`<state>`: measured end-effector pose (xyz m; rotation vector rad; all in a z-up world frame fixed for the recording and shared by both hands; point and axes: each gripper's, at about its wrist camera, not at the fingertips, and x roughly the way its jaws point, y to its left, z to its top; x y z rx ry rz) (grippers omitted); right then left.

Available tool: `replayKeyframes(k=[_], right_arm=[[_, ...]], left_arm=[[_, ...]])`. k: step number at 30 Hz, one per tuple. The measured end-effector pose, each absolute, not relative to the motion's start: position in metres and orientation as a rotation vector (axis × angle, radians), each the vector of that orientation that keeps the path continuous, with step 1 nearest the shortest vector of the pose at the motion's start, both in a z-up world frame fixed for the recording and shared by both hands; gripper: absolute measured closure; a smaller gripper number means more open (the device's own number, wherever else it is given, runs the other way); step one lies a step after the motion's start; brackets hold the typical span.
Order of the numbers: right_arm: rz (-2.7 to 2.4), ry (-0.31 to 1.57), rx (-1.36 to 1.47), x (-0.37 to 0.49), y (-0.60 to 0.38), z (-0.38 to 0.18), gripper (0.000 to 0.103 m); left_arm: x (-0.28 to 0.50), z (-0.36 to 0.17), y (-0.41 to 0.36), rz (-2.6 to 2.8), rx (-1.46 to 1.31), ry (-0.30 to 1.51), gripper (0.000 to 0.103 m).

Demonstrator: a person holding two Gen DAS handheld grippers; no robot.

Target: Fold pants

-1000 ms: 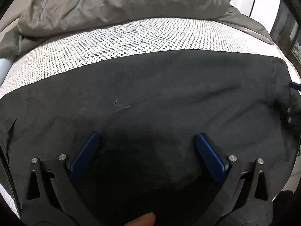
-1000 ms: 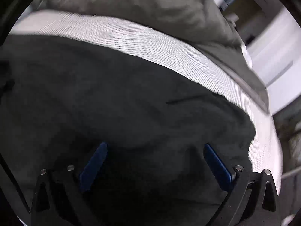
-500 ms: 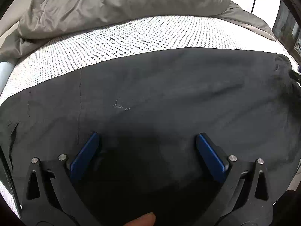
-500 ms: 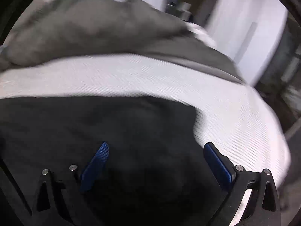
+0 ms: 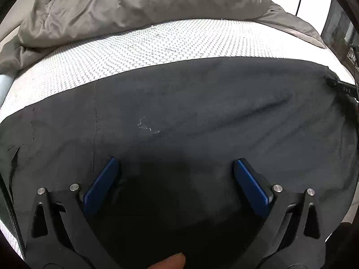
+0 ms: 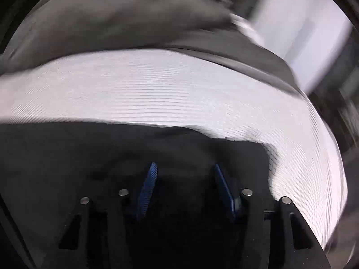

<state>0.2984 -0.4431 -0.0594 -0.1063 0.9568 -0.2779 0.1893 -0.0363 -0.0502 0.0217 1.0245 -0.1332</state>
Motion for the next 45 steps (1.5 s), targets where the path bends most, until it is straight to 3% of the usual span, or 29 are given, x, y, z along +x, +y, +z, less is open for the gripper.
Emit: replayKeyframes(k=[3,6,10,14,17,21,26,29,36,41,45], right_arm=[[-0.330,0.940,-0.292,0.299,-0.415,-0.065,0.052],[-0.334,0.914,-0.530,0.289,-0.363,-0.072,0.040],[-0.060,0.864,-0.402,0.248,-0.312,-0.054,0.005],[0.324,0.944,-0.271,0.204,-0.265,-0.054,0.004],[0.336,0.988,-0.355,0.185,-0.251,-0.062,0.004],[0.188,1.000,-0.313,0.178,-0.318,-0.056,0.003],[-0.372,0.976,-0.209,0.180,-0.446,-0.052,0.001],[-0.453,0.930,-0.112,0.180,-0.463,-0.045,0.001],[-0.137,0.803,-0.253,0.201,-0.358,-0.020,0.001],[0.090,0.888,-0.268,0.248,-0.265,-0.041,0.001],[0.039,0.935,-0.478,0.267,-0.240,-0.068,0.001]], left_arm=[[0.190,-0.051,-0.037,-0.125,0.026,1.024,0.000],[0.190,-0.051,-0.037,-0.124,0.025,1.024,0.000],[0.189,-0.052,-0.037,-0.124,0.027,1.021,0.000],[0.189,-0.052,-0.037,-0.124,0.027,1.021,0.000],[0.189,-0.052,-0.036,-0.124,0.023,1.022,0.000],[0.187,-0.051,-0.035,-0.119,0.018,1.016,0.000],[0.183,-0.050,-0.033,-0.112,0.017,1.008,0.000],[0.183,-0.049,-0.033,-0.111,0.013,1.012,0.000],[0.183,-0.049,-0.034,-0.105,0.020,1.011,0.000],[0.181,-0.049,-0.033,-0.110,0.016,1.005,0.000],[0.180,-0.048,-0.030,-0.119,0.022,1.001,0.000]])
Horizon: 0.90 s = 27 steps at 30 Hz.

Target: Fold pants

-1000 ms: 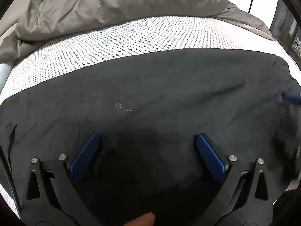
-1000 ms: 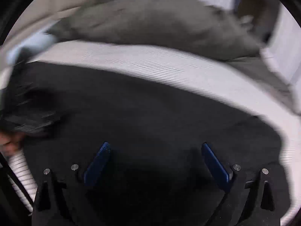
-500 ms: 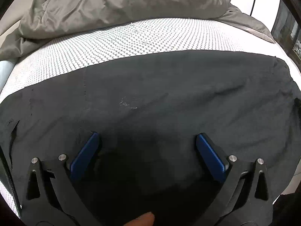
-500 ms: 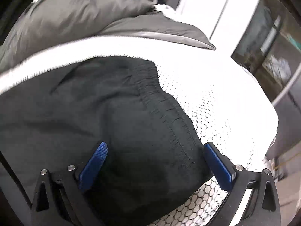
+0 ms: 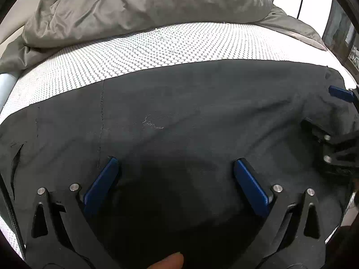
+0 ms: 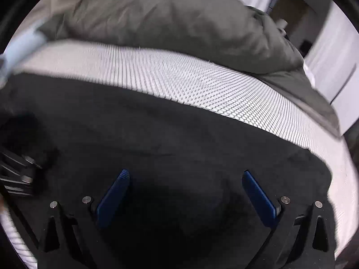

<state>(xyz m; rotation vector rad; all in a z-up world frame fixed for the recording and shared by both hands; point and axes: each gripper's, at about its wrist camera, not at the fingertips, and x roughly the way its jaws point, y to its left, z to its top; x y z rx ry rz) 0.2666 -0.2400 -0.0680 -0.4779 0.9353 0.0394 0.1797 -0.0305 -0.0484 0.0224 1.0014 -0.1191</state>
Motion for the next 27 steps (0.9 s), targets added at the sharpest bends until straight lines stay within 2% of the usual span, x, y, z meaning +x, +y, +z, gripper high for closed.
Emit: replayKeyframes(k=[7,11,14,18,21,24,27], right_arm=[[-0.306,0.992,-0.258,0.277,-0.381,-0.062,0.001],[-0.427,0.966,-0.192,0.270,-0.420,-0.060,0.001],[-0.450,0.927,-0.321,0.268,-0.401,-0.058,0.001],[-0.437,0.846,-0.421,0.240,-0.353,-0.054,0.001],[-0.246,0.790,-0.401,0.231,-0.309,-0.043,0.001],[0.013,0.825,-0.313,0.223,-0.274,-0.040,0.001],[0.078,0.867,-0.415,0.221,-0.235,-0.059,0.001]], left_arm=[[0.179,-0.047,-0.024,-0.135,0.032,1.000,0.000],[0.178,-0.043,-0.022,-0.135,0.035,1.005,0.000],[0.168,-0.022,-0.007,-0.085,0.050,0.964,0.000],[0.145,0.010,0.052,0.025,0.027,0.832,0.000],[0.132,0.001,0.110,0.113,-0.019,0.852,0.000],[0.116,-0.018,0.150,0.142,-0.018,0.906,0.000],[0.107,-0.042,0.184,0.197,-0.004,0.973,0.000]])
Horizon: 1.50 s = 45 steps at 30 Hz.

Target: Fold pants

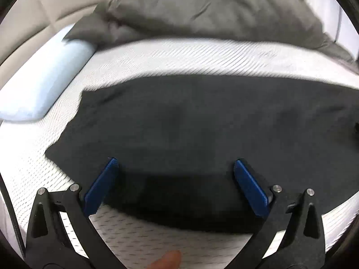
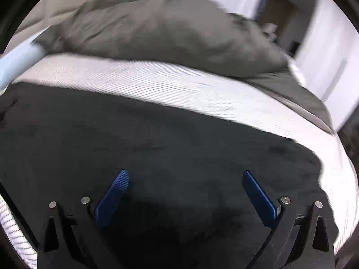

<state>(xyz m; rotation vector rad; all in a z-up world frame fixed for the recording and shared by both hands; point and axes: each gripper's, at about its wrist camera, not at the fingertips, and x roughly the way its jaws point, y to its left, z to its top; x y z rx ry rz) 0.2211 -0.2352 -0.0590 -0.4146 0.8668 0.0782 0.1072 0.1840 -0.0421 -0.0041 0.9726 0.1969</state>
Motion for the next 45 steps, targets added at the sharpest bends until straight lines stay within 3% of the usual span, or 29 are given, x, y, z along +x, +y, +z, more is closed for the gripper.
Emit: replayKeyframes(k=[3,8,16,19,21,22,23,25,26,27,28,29,32,36,37,40,45], right_arm=[[0.058,0.905,-0.498,0.229,-0.220,-0.076,0.001],[0.058,0.940,-0.403,0.235,-0.234,-0.073,0.001],[0.065,0.946,-0.379,0.233,-0.237,-0.076,0.001],[0.063,0.944,-0.386,0.235,-0.239,-0.078,0.001],[0.063,0.943,-0.391,0.235,-0.239,-0.077,0.001],[0.066,0.943,-0.389,0.236,-0.239,-0.077,0.001],[0.073,0.947,-0.379,0.235,-0.241,-0.078,0.001],[0.084,0.954,-0.360,0.239,-0.247,-0.078,0.001],[0.090,0.958,-0.351,0.238,-0.250,-0.078,0.001],[0.094,0.961,-0.342,0.239,-0.253,-0.078,0.001],[0.096,0.965,-0.336,0.239,-0.255,-0.078,0.001],[0.099,0.971,-0.325,0.239,-0.256,-0.078,0.001],[0.103,0.975,-0.317,0.239,-0.257,-0.079,0.001],[0.097,0.971,-0.329,0.242,-0.256,-0.079,0.001],[0.095,0.970,-0.330,0.242,-0.256,-0.079,0.001],[0.091,0.968,-0.338,0.243,-0.254,-0.079,0.001],[0.090,0.965,-0.342,0.245,-0.254,-0.081,0.001]], left_arm=[[0.101,-0.058,0.229,0.182,-0.151,0.998,0.000],[0.094,-0.059,0.271,0.198,-0.256,0.971,0.001],[0.089,-0.012,0.259,0.365,-0.237,0.837,0.001],[0.124,-0.017,0.239,0.343,-0.186,0.879,0.001],[0.144,-0.033,0.233,0.385,-0.102,0.955,0.016],[0.151,-0.041,0.235,0.414,-0.090,0.995,0.039],[0.152,-0.051,0.240,0.420,-0.112,1.034,0.049],[0.147,-0.056,0.254,0.379,-0.195,1.015,0.058],[0.143,-0.054,0.262,0.406,-0.215,1.008,0.074],[0.139,-0.051,0.273,0.436,-0.243,0.998,0.079],[0.134,-0.050,0.286,0.450,-0.306,0.981,0.095],[0.129,-0.051,0.298,0.460,-0.374,0.973,0.102],[0.110,-0.048,0.313,0.436,-0.505,0.922,0.102],[0.111,-0.018,0.279,0.337,-0.441,0.841,0.101],[0.117,-0.014,0.270,0.301,-0.434,0.836,0.094],[0.152,-0.015,0.234,0.195,-0.386,0.865,0.058],[0.206,-0.052,0.207,0.216,-0.242,1.039,0.056]])
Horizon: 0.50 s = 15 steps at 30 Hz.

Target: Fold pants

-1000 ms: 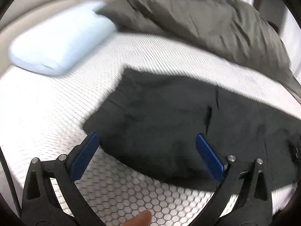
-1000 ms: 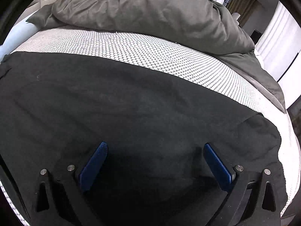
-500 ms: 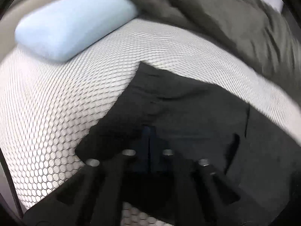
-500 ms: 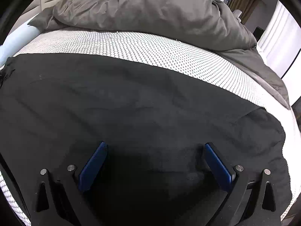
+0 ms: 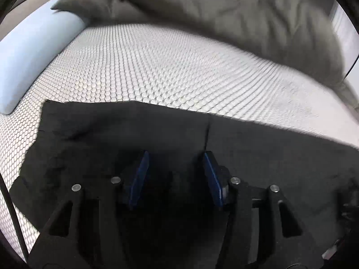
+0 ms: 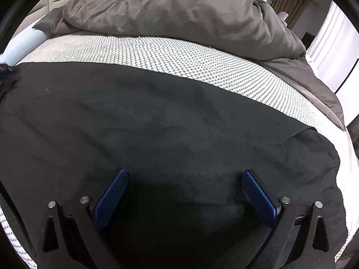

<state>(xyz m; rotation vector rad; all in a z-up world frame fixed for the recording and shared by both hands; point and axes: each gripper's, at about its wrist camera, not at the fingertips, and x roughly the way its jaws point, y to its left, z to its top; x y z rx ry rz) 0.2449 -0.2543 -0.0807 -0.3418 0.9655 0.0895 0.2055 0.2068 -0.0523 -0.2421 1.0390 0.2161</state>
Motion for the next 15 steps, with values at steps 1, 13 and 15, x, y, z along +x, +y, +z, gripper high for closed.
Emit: replayKeyframes(k=[1,13,15], right_arm=[[0.090,0.966,-0.341,0.245,-0.254,-0.081,0.001],[0.089,0.966,-0.354,0.242,-0.252,-0.079,0.001],[0.097,0.948,-0.352,0.239,-0.251,-0.074,0.001]], left_arm=[[0.207,-0.054,0.211,0.260,-0.239,1.013,0.055],[0.140,-0.017,0.235,0.422,-0.360,0.901,0.032],[0.127,-0.006,0.202,0.303,-0.373,0.881,0.019]])
